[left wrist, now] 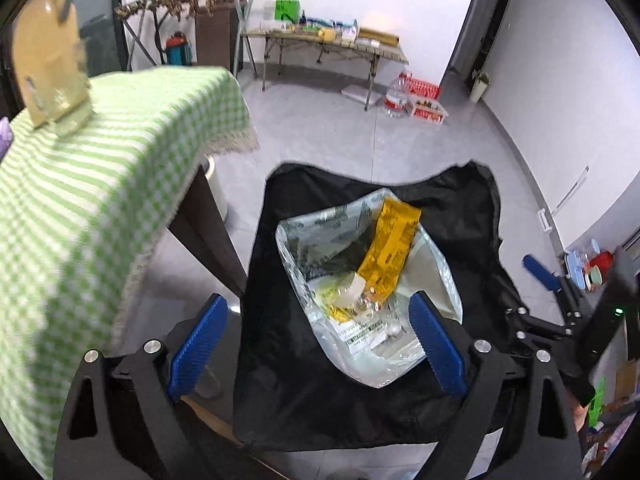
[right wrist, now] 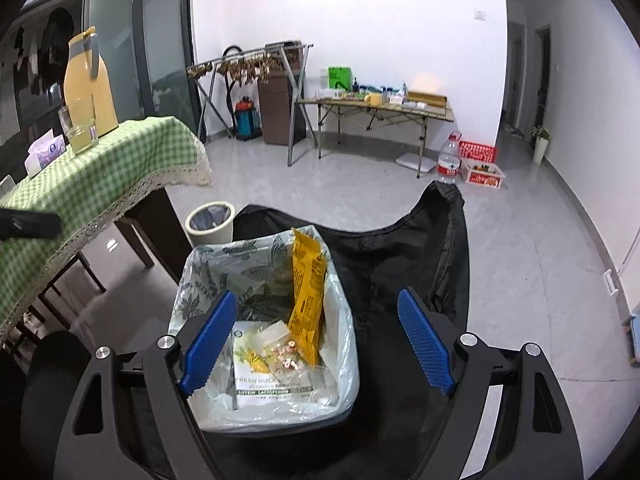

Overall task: Collect trash
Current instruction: 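Move both grippers back toward the trash pile on the table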

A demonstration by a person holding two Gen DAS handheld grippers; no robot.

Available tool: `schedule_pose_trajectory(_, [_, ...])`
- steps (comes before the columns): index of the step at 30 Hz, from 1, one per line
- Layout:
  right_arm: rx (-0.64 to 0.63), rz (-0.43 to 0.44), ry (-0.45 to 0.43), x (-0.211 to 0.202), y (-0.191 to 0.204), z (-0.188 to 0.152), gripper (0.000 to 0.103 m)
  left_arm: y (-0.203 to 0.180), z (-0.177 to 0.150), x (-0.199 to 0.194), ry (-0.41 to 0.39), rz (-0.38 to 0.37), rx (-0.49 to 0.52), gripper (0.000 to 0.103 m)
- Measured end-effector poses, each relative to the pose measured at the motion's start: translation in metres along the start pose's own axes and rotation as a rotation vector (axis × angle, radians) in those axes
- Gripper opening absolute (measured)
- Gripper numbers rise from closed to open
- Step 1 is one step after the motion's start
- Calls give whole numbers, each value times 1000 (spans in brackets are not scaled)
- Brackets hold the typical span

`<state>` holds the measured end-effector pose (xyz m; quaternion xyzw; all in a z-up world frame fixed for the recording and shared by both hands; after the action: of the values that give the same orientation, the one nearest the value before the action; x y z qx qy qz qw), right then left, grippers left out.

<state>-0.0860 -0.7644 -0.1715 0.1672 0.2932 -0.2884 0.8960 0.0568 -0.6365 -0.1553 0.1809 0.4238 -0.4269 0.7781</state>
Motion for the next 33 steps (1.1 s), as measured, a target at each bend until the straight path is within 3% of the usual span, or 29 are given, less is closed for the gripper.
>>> schedule_pose_trajectory(9, [-105,79,-86,-30,65,41,79,32,9,-67,-127,40,-34,92])
schedule_pose_trajectory(15, [-64,174,-131,-39,106,61,79,71,6,-107,-194,84,-114,92])
schedule_pose_trajectory(18, [-106,186,-131,-40,129,66,79,99,3,-129,-236,120,-174,92])
schedule_pose_trajectory(26, [-218,266,-177,-67,207,77,79,169,-25,-189,-330,178,-340,92])
schedule_pose_trajectory(30, [-272,326,-197,-81,252,78,79,205,-44,-227,-399,237,-399,92])
schedule_pose_trajectory(33, [-309,361,-203,-88,279,75,79,249,-67,-259,-447,326,-453,95])
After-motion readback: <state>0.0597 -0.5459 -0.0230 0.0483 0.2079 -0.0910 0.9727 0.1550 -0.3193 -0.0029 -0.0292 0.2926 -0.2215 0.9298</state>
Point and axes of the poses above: each gripper's, at about its wrist camera, not at the fingertips, and x roughly the way its jaws point, y to its left, z to its top, the point moved 10 cm from there along x, roughly the way its jaws point, and after that the axes turned 4 degrees about x, right-handed, at the moved point
